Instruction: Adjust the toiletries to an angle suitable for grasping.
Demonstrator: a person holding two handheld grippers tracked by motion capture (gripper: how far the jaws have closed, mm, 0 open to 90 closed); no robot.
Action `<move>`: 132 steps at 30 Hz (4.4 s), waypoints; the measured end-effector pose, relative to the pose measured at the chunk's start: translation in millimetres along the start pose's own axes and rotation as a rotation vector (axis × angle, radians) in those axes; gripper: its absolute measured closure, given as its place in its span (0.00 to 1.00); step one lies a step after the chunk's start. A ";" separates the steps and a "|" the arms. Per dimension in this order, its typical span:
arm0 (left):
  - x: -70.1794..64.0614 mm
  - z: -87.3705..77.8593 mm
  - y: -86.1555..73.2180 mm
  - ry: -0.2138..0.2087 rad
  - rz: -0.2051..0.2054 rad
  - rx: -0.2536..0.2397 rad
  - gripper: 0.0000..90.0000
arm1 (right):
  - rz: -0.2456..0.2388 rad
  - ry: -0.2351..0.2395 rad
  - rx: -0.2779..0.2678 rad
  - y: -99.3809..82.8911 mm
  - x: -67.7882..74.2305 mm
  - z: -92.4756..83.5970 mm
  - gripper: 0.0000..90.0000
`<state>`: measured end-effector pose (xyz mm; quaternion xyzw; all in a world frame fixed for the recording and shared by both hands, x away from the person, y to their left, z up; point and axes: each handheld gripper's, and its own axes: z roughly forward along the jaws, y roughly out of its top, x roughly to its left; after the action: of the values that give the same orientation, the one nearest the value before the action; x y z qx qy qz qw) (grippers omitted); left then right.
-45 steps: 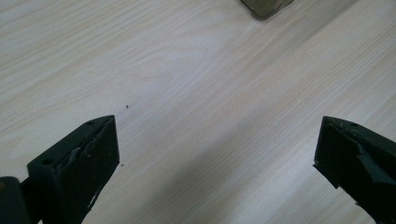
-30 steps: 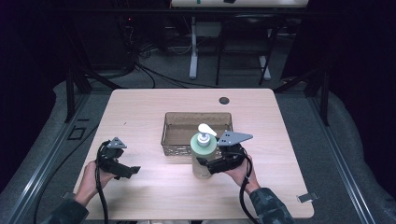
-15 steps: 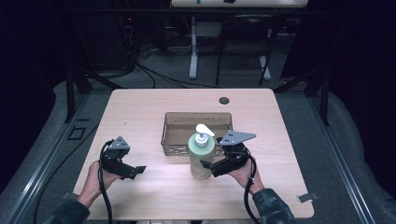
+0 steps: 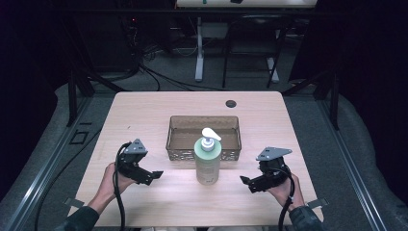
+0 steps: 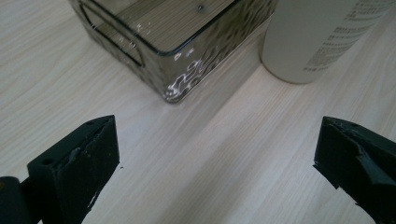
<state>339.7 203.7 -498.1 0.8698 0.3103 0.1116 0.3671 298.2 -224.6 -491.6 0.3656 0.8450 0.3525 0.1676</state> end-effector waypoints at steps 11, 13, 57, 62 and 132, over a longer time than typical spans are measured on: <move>-36.4 19.0 39.2 -0.082 0.083 -0.049 0.00 | 0.094 -0.105 0.088 -15.3 -21.4 0.8 0.01; -42.0 22.3 45.1 -0.090 0.093 -0.058 0.00 | 0.091 -0.114 0.099 -15.2 -22.7 3.0 0.00; -79.4 63.6 88.6 -0.157 0.116 -0.240 0.14 | 0.116 -0.164 0.135 -19.6 -35.9 6.2 0.00; -77.0 59.8 86.1 -0.148 0.108 -0.234 0.14 | 0.109 -0.166 0.134 -19.5 -35.6 6.0 0.00; -38.7 -3.1 36.6 0.157 -0.082 -0.213 0.04 | 0.070 -0.179 0.158 -20.3 -33.4 14.6 0.00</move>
<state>324.9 161.7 -468.7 0.8011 0.3599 0.1964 0.4361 318.5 -252.0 -515.5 0.4370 0.8385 0.2566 0.2005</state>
